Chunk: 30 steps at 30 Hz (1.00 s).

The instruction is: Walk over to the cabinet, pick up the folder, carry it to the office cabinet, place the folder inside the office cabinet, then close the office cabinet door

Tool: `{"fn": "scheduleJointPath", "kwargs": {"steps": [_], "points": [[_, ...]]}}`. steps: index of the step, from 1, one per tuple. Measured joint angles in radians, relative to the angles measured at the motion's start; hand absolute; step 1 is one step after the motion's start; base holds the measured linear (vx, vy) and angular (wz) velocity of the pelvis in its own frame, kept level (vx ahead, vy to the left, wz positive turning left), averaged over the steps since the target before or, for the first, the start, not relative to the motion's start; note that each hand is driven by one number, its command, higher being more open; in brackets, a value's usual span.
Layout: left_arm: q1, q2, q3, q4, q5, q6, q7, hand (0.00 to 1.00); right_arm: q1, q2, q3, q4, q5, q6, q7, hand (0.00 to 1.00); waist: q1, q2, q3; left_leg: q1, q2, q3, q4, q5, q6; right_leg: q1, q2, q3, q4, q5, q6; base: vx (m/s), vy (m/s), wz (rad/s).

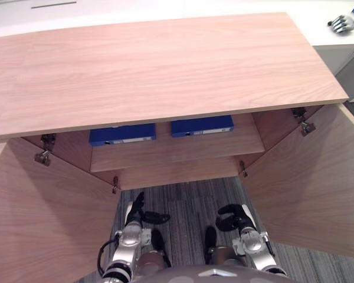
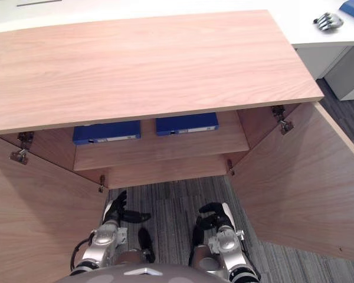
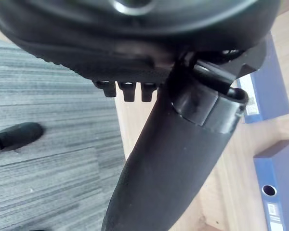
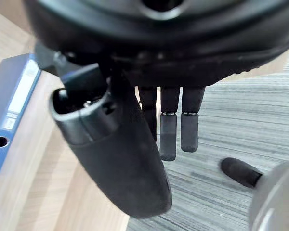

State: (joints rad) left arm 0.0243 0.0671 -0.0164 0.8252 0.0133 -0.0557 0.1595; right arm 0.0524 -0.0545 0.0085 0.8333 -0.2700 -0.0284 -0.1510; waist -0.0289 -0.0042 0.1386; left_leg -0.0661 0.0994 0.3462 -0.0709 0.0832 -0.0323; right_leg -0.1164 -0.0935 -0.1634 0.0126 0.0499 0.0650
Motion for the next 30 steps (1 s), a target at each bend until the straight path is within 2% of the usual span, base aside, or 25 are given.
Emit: {"fn": "scheduleJointPath", "kwargs": {"steps": [5,15,21,26,28,30], "points": [[0.01,0.002,0.001,0.085,0.019,0.013,-0.001,1.0,-0.007,0.012,-0.11,0.114,0.042,0.024,-0.017,1.0,-0.002,-0.007,-0.006,0.027,-0.02,0.002,-0.02,0.004,-0.002,0.031,-0.012,0.011,-0.045,0.024,0.012,-0.09,0.022,-0.03],[0.015,0.006,0.004,0.158,0.037,0.024,-0.007,1.0,-0.018,0.018,-0.195,0.167,0.097,0.047,-0.025,1.0,-0.002,-0.014,-0.024,0.067,-0.036,0.031,-0.023,-0.022,0.005,0.067,-0.019,0.056,-0.073,0.038,0.024,-0.02,0.012,-0.1],[0.018,0.006,0.039,0.163,0.038,0.027,-0.017,1.0,-0.012,0.027,-0.312,0.184,0.242,0.048,-0.031,1.0,-0.006,-0.012,-0.026,0.101,-0.036,0.08,-0.017,-0.036,-0.001,0.069,-0.012,0.118,-0.078,0.04,0.021,0.03,-0.007,-0.31],[-0.002,0.01,0.042,0.163,0.039,0.042,-0.019,1.0,0.019,0.032,-0.414,0.116,0.388,0.039,-0.057,1.0,-0.038,-0.005,-0.032,0.142,-0.034,0.131,-0.017,-0.057,-0.012,0.068,-0.002,0.189,-0.077,0.047,0.015,-0.01,-0.007,-0.43],[-0.009,0.009,0.042,0.163,0.039,0.042,-0.022,1.0,0.045,0.044,-0.467,0.059,0.432,0.027,-0.071,1.0,-0.044,-0.003,-0.037,0.161,-0.034,0.168,-0.017,-0.07,-0.012,0.065,0.004,0.227,-0.078,0.051,0.016,-0.04,0.011,-0.62],[-0.011,0.009,0.044,0.163,0.039,0.043,-0.025,1.0,0.085,0.06,-0.522,-0.041,0.495,0.013,-0.098,1.0,-0.067,-0.001,-0.047,0.183,-0.035,0.212,-0.017,-0.09,-0.019,0.06,0.011,0.275,-0.078,0.053,0.014,-0.02,-0.008,-0.59]]}}
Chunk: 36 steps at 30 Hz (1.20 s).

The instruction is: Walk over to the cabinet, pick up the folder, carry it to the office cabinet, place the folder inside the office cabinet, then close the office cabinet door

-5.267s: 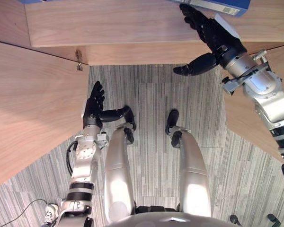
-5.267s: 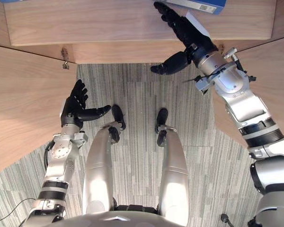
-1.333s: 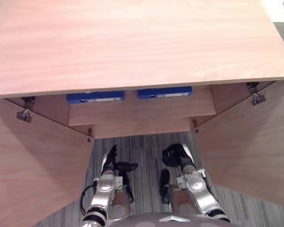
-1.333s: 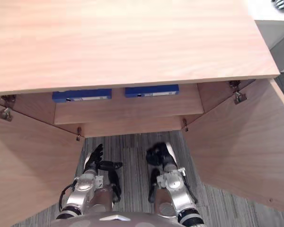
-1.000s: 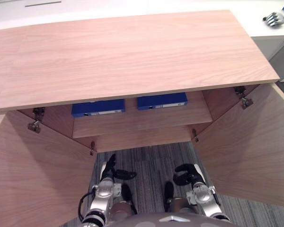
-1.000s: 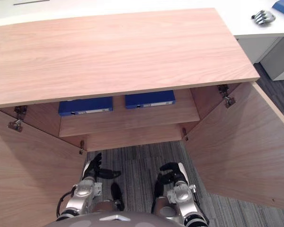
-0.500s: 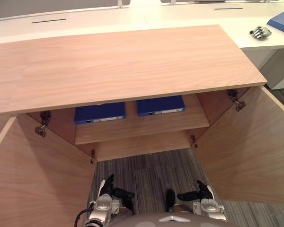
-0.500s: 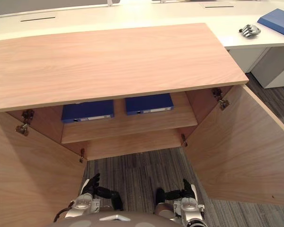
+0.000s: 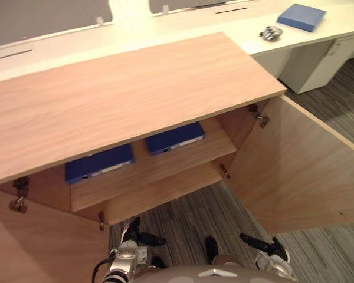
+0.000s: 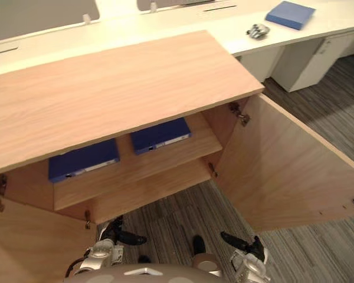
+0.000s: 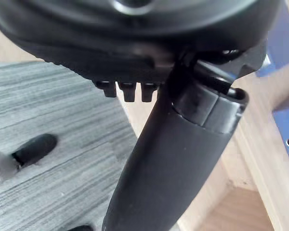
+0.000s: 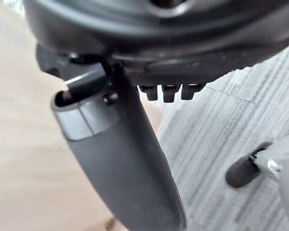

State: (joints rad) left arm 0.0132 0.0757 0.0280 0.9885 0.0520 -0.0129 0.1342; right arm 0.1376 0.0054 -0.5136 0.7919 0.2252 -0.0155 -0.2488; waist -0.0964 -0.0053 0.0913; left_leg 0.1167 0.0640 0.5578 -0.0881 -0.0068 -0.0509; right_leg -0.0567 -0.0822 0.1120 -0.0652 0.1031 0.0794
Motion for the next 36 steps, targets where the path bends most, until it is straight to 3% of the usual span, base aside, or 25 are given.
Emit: {"fn": "scheduleJointPath", "kwargs": {"steps": [8,15,19,22,27,32,36], "points": [[0.002,-0.026,0.094,0.0,0.001,0.001,-0.009,1.0,0.027,0.032,-0.176,-0.222,0.094,-0.039,-0.081,1.0,-0.042,0.002,-0.016,0.036,0.009,0.152,0.032,-0.048,-0.008,-0.032,0.032,0.147,0.0,0.019,0.005,0.01,-0.018,-0.62],[-0.007,-0.074,0.146,-0.003,0.039,0.0,-0.016,1.0,-0.085,0.021,-0.208,-0.314,0.098,-0.063,-0.112,1.0,-0.077,0.017,-0.013,0.04,0.012,0.225,0.062,-0.083,-0.007,-0.067,0.054,0.245,0.008,0.034,0.014,0.01,-0.024,-0.44],[-0.008,-0.082,0.109,-0.003,0.039,-0.002,-0.034,1.0,-0.147,-0.06,-0.133,-0.323,0.092,-0.067,-0.106,1.0,-0.081,0.038,0.003,0.041,0.016,0.231,0.098,-0.103,-0.018,-0.066,0.05,0.258,0.006,0.036,0.018,-0.03,-0.038,-0.11],[0.005,-0.062,0.066,-0.003,0.04,-0.006,-0.037,1.0,-0.21,-0.176,-0.037,-0.323,0.088,-0.068,-0.073,1.0,-0.081,0.048,0.022,0.031,0.017,0.23,0.114,-0.116,-0.031,-0.068,0.045,0.262,-0.016,0.04,0.015,-0.03,-0.044,-0.07],[0.017,-0.013,0.004,-0.002,0.058,-0.009,-0.053,1.0,-0.296,-0.328,0.075,-0.322,0.025,-0.07,0.004,1.0,-0.08,0.065,0.034,0.005,0.028,0.192,0.128,-0.114,-0.027,-0.083,0.049,0.254,-0.035,0.058,0.015,0.03,-0.032,-0.02],[0.018,0.007,-0.03,-0.002,0.059,-0.027,-0.055,1.0,-0.348,-0.381,0.146,-0.315,0.004,-0.073,0.03,1.0,-0.076,0.063,0.042,-0.008,0.042,0.169,0.125,-0.117,-0.03,-0.103,0.07,0.228,-0.03,0.076,0.016,0.08,-0.039,-0.12],[-0.002,0.001,-0.065,-0.004,0.07,-0.041,-0.058,1.0,-0.353,-0.414,0.174,-0.314,-0.021,-0.073,0.032,1.0,-0.086,0.083,0.05,-0.023,0.039,0.131,0.126,-0.117,-0.03,-0.116,0.062,0.19,-0.028,0.086,0.014,0.04,-0.021,-0.01]]}}
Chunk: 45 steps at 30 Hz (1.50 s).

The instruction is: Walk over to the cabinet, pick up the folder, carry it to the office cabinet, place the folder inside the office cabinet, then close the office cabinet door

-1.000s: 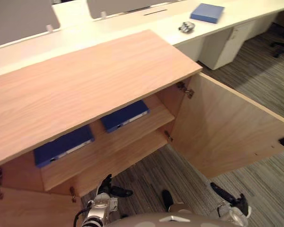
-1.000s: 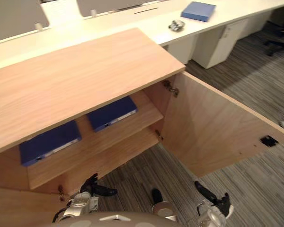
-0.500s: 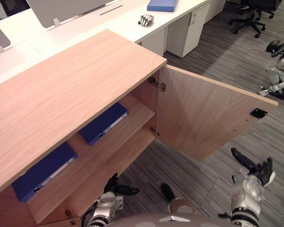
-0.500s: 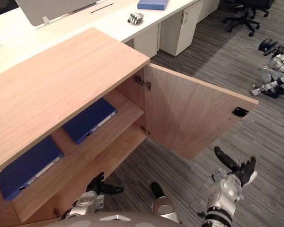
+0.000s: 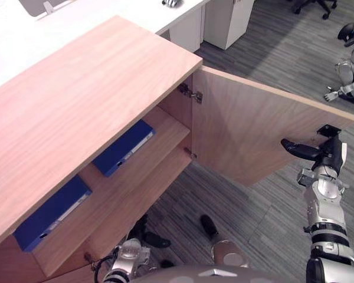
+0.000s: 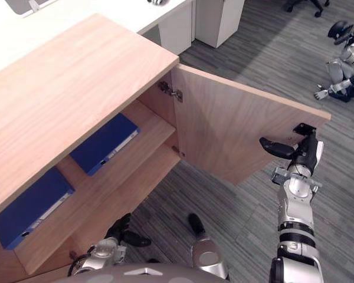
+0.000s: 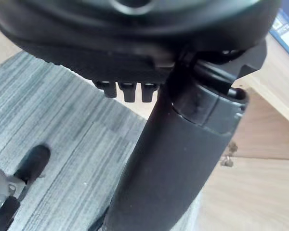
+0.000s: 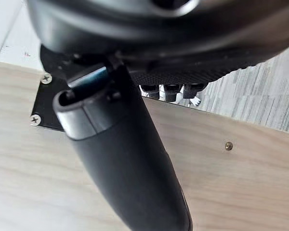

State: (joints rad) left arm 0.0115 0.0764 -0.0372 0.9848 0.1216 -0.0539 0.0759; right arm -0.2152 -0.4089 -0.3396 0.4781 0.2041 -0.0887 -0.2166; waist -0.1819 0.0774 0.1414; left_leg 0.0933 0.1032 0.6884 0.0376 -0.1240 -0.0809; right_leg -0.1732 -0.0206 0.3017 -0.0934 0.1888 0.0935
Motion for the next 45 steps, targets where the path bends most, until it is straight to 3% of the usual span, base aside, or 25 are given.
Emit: {"fn": "scheduleJointPath", "kwargs": {"steps": [10,19,28,34,40,45], "points": [[0.016,-0.005,-0.028,0.002,0.009,-0.005,0.003,1.0,-0.001,0.017,0.01,-0.023,-0.007,0.0,-0.008,1.0,-0.01,0.003,0.0,-0.019,-0.005,-0.046,0.018,0.0,0.001,0.001,-0.019,-0.04,-0.007,-0.006,-0.004,-0.03,-0.023,0.1],[-0.007,-0.005,-0.023,0.031,0.05,0.001,0.005,1.0,0.217,0.219,0.033,-0.317,-0.006,0.0,-0.029,1.0,-0.027,-0.004,-0.002,0.008,0.015,-0.053,0.013,0.001,0.001,0.024,0.005,-0.054,-0.002,0.009,-0.013,0.05,-0.021,-0.04],[-0.018,-0.006,-0.077,0.041,0.087,0.014,0.005,1.0,0.534,0.382,0.204,-0.543,0.045,-0.013,0.061,1.0,-0.042,-0.068,-0.031,0.024,0.026,-0.041,0.035,-0.003,-0.004,0.038,0.012,-0.029,-0.002,0.021,-0.019,-0.01,-0.025,-0.07],[-0.027,-0.001,-0.112,0.04,0.109,0.02,0.004,1.0,0.703,0.372,0.282,-0.651,0.115,-0.011,0.118,1.0,-0.041,-0.086,-0.041,0.007,0.027,-0.074,0.041,-0.002,-0.004,0.038,0.003,-0.055,0.004,0.019,-0.017,-0.01,-0.021,0.12],[-0.024,0.033,-0.157,0.039,0.128,0.019,-0.014,1.0,0.835,0.353,0.34,-0.717,0.236,0.011,0.181,1.0,-0.037,-0.144,-0.052,-0.004,0.029,-0.131,0.041,0.01,-0.003,0.048,-0.001,-0.097,0.007,0.015,-0.022,0.0,-0.032,0.22],[-0.016,0.084,-0.204,0.039,0.208,0.018,-0.069,1.0,0.925,0.25,0.423,-0.768,0.35,0.043,0.218,1.0,-0.034,-0.197,-0.063,-0.002,0.029,-0.18,0.033,0.016,0.0,0.073,-0.008,-0.138,0.016,0.001,-0.025,-0.01,-0.008,0.23]]}}
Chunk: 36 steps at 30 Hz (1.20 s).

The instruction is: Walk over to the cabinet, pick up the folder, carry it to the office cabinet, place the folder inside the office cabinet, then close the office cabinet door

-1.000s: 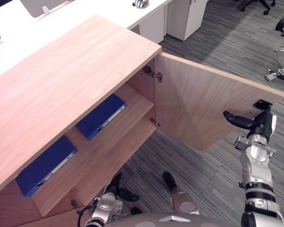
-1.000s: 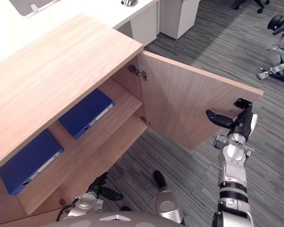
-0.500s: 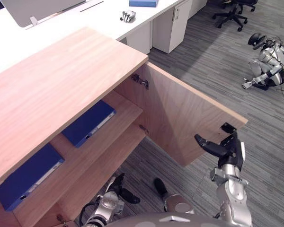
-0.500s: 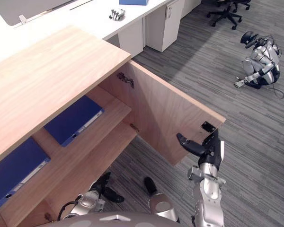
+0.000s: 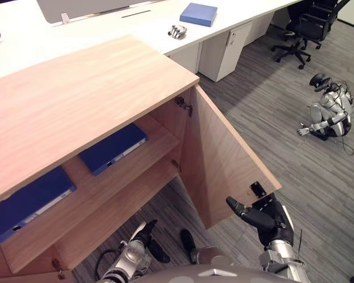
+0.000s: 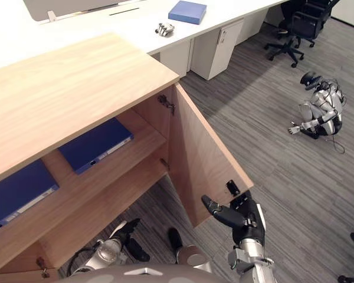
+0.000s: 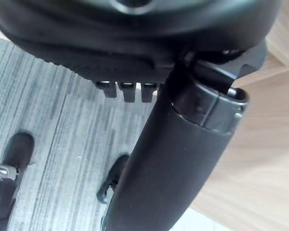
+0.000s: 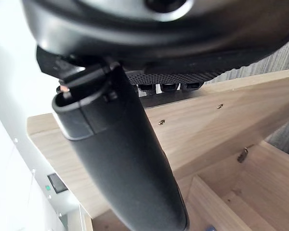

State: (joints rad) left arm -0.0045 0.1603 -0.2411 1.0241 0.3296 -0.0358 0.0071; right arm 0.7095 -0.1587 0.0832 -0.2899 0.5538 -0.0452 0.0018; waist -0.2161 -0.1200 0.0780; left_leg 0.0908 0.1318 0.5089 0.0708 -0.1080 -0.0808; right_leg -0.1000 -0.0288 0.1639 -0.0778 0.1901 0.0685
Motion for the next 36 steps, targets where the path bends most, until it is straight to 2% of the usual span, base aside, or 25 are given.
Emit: {"fn": "scheduleJointPath", "kwargs": {"steps": [4,6,8,12,17,22,24,31,32,36], "points": [[0.007,0.043,-0.009,0.0,0.016,0.0,-0.016,1.0,0.019,-0.08,0.048,-0.004,0.045,0.02,0.042,1.0,0.013,-0.025,-0.01,0.01,-0.003,-0.018,-0.018,0.014,0.001,0.001,-0.002,-0.018,0.025,-0.015,0.001,-0.01,-0.01,0.15],[0.012,0.057,-0.008,-0.002,0.016,0.0,-0.015,1.0,0.002,-0.124,0.08,-0.026,0.076,0.024,0.08,1.0,0.044,-0.031,-0.016,0.016,-0.006,-0.035,-0.022,0.017,0.002,0.012,-0.005,-0.03,0.026,-0.022,-0.005,0.0,0.002,0.19],[0.028,0.067,-0.004,-0.004,0.016,0.0,-0.012,1.0,-0.023,-0.152,0.114,-0.051,0.081,0.024,0.126,1.0,0.052,-0.034,-0.025,0.022,-0.009,-0.056,-0.038,0.029,0.001,0.022,-0.009,-0.052,0.03,-0.027,-0.002,0.01,-0.005,0.29],[0.065,0.068,0.023,-0.006,0.015,0.001,-0.013,1.0,-0.081,-0.157,0.196,-0.084,0.107,0.025,0.208,1.0,0.079,-0.04,-0.04,0.034,-0.016,-0.116,-0.073,0.053,0.001,0.046,-0.021,-0.112,0.044,-0.053,-0.004,0.02,-0.006,0.47],[0.065,0.07,0.033,-0.012,0.015,0.0,-0.003,1.0,-0.198,-0.113,0.236,-0.055,0.103,0.021,0.244,1.0,0.105,-0.046,-0.046,0.033,-0.037,-0.18,-0.126,0.088,0.016,0.053,-0.045,-0.182,0.062,-0.081,0.009,0.02,0.012,0.48],[0.068,0.053,0.068,-0.012,0.013,0.0,0.012,1.0,-0.338,-0.068,0.235,0.11,0.072,-0.023,0.228,1.0,0.12,-0.022,-0.042,0.029,-0.064,-0.231,-0.162,0.107,0.034,0.061,-0.075,-0.228,0.062,-0.094,0.025,0.04,0.04,0.34],[0.072,0.051,0.08,-0.012,-0.007,0.0,0.03,1.0,-0.384,-0.065,0.228,0.165,0.035,-0.056,0.205,1.0,0.137,-0.009,-0.04,0.018,-0.073,-0.272,-0.163,0.105,0.037,0.069,-0.085,-0.267,0.066,-0.111,0.03,0.03,0.006,0.48],[0.078,0.037,0.173,-0.012,-0.055,0.001,0.059,1.0,-0.542,-0.063,0.166,0.324,-0.048,-0.097,0.147,1.0,0.161,0.022,-0.034,-0.037,-0.09,-0.368,-0.164,0.123,0.058,0.07,-0.106,-0.365,0.066,-0.127,0.029,0.03,-0.005,0.46],[0.083,0.034,0.191,-0.012,-0.066,0.001,0.063,1.0,-0.548,-0.064,0.15,0.346,-0.067,-0.117,0.126,1.0,0.163,0.028,-0.03,-0.042,-0.091,-0.381,-0.164,0.125,0.06,0.07,-0.107,-0.375,0.065,-0.128,0.028,0.02,-0.004,0.19],[0.096,0.03,0.226,-0.012,-0.086,0.002,0.081,1.0,-0.587,-0.075,0.126,0.488,-0.175,-0.074,0.074,1.0,0.171,0.035,-0.025,-0.055,-0.09,-0.399,-0.164,0.13,0.058,0.069,-0.106,-0.391,0.059,-0.129,0.027,0.0,-0.009,0.16]]}}
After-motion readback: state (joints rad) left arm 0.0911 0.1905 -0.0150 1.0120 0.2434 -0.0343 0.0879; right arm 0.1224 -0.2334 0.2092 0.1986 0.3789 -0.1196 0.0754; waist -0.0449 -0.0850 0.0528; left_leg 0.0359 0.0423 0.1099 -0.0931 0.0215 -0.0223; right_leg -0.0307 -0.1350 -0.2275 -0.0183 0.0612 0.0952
